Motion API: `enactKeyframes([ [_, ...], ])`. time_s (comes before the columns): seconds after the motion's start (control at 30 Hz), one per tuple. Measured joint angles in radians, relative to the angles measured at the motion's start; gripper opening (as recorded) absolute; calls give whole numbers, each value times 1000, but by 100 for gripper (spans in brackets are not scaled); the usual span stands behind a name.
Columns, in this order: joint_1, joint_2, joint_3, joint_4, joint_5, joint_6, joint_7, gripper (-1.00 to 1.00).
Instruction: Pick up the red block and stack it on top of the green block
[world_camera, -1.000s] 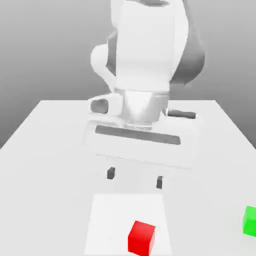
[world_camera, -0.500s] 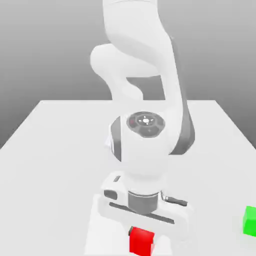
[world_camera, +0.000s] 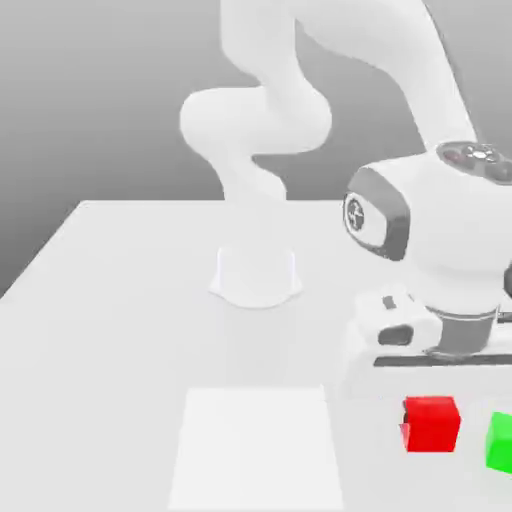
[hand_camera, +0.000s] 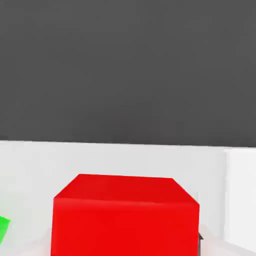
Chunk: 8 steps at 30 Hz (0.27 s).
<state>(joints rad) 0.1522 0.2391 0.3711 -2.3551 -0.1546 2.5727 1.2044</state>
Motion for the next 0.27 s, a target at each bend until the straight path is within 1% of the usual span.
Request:
enactKeyframes([
  [0.07, 69, 64, 15, 38, -59, 18, 15, -100],
  [0.13, 116, 139, -12, 55, -117, 69, 47, -100],
  [0.17, 127, 158, -20, 58, -133, 83, 56, 100],
  [0.27, 127, 158, -20, 58, -133, 84, 56, 100],
])
